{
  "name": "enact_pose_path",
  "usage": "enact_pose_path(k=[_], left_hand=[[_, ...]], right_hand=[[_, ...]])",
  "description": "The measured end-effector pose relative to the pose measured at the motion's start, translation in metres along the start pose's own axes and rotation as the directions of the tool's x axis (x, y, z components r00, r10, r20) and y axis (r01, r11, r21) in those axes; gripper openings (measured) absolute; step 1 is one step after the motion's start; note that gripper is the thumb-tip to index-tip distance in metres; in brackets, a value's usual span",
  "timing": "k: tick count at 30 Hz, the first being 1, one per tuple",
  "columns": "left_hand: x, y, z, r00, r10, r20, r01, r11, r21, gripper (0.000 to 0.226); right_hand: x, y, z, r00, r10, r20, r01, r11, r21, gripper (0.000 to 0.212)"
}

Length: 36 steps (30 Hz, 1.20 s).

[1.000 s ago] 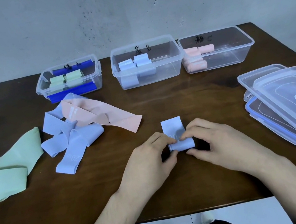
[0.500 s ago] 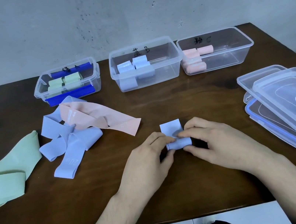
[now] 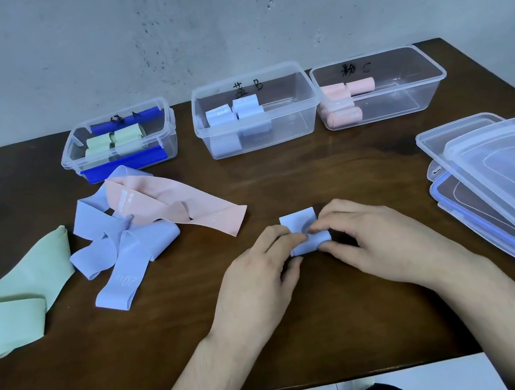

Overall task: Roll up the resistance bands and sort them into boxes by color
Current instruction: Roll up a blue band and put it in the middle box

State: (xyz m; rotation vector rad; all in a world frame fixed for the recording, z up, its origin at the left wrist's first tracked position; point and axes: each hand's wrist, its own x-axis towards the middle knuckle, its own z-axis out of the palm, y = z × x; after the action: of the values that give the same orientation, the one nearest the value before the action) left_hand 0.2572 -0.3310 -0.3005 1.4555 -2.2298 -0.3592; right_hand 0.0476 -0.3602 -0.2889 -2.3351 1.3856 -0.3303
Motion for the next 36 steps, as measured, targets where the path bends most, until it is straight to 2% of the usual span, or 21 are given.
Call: enact_pose_path(k=[7,16,28,36], left_hand=[[0.008,-0.003,0.000,0.999,-0.037,0.017,0.036,0.999,0.029,0.033],[0.008,-0.003,0.003,0.999,-0.052,0.010,0.052,0.998,0.030,0.033],[0.018,-0.007,-0.002,0.998,-0.051,0.027,0.051,0.998,0.024,0.030],[-0.008,0.002,-0.008,0.994,-0.006,0.108,0.003,1.000,0.025,0.032]], right_hand=[[0.002,-0.001,-0.002,0.998,-0.022,-0.061,0.020,0.999,-0.039,0.034],[0.010,-0.002,-0.004,0.999,-0.015,-0.050,0.011,0.996,-0.084,0.030],[0.014,-0.007,-0.004,0.997,-0.022,-0.074,0.018,0.999,-0.050,0.033],[-0.015,-0.017,-0.008,1.000,-0.027,-0.009,0.027,0.998,-0.064,0.024]])
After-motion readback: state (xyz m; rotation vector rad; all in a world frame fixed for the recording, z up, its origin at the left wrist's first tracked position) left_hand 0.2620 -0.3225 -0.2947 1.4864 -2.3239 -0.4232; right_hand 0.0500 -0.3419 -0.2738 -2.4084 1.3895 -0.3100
